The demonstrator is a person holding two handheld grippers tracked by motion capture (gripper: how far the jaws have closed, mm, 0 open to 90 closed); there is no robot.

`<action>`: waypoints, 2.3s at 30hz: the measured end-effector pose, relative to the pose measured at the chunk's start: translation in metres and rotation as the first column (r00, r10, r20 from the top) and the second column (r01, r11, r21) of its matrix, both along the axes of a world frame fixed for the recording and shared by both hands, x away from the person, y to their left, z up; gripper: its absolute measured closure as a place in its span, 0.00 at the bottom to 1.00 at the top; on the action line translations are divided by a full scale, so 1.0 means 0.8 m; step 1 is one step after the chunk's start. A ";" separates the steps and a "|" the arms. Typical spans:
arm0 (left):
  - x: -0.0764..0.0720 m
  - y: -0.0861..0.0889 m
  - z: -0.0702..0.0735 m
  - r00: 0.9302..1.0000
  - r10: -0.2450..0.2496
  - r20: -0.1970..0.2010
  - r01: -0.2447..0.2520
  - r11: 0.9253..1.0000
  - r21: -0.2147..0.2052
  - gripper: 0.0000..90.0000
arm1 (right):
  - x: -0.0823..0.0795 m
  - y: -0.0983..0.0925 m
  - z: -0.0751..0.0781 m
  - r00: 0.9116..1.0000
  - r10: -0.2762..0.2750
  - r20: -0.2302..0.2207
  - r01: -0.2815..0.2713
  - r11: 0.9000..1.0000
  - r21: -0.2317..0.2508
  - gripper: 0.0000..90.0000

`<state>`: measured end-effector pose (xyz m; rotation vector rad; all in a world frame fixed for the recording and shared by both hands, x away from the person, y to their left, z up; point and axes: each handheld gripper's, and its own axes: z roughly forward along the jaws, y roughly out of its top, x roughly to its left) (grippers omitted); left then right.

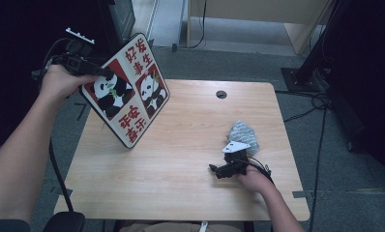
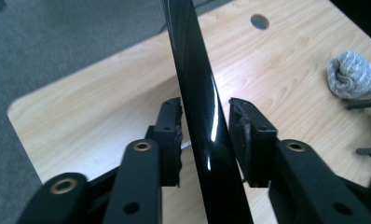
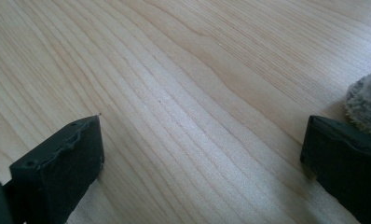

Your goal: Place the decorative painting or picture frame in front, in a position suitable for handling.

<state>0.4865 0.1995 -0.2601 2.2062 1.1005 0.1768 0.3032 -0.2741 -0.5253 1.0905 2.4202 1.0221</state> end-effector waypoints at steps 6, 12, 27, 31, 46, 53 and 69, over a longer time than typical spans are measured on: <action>0.005 -0.004 0.005 0.999 0.011 -0.043 -0.010 1.000 0.018 0.85 | 0.000 0.000 0.000 1.000 0.000 0.000 0.000 1.000 0.000 0.00; 0.008 -0.009 0.013 0.996 0.033 -0.087 -0.031 0.999 0.026 0.88 | 0.000 0.000 0.000 1.000 0.000 0.000 0.000 1.000 0.000 0.00; -0.004 -0.034 0.037 0.996 -0.040 -0.084 0.044 0.998 0.043 0.90 | 0.000 0.000 0.000 1.000 -0.002 -0.004 0.002 1.000 0.001 0.00; -0.013 -0.042 0.042 0.995 -0.073 -0.067 0.075 0.996 0.039 0.90 | 0.000 0.000 0.000 1.000 -0.002 -0.005 0.002 1.000 0.001 0.00; -0.076 -0.106 0.042 0.972 -0.230 -0.044 0.226 0.971 -0.074 0.89 | -0.001 0.000 0.000 1.000 -0.001 -0.003 0.001 1.000 0.000 0.00; -0.103 -0.133 0.031 0.962 -0.271 -0.030 0.270 0.962 -0.041 0.89 | -0.001 0.000 0.000 1.000 -0.001 -0.005 0.001 1.000 0.000 0.00; -0.137 -0.162 0.014 0.950 -0.310 -0.024 0.306 0.945 -0.116 0.88 | -0.003 0.000 0.000 1.000 0.001 -0.006 -0.001 1.000 0.001 0.00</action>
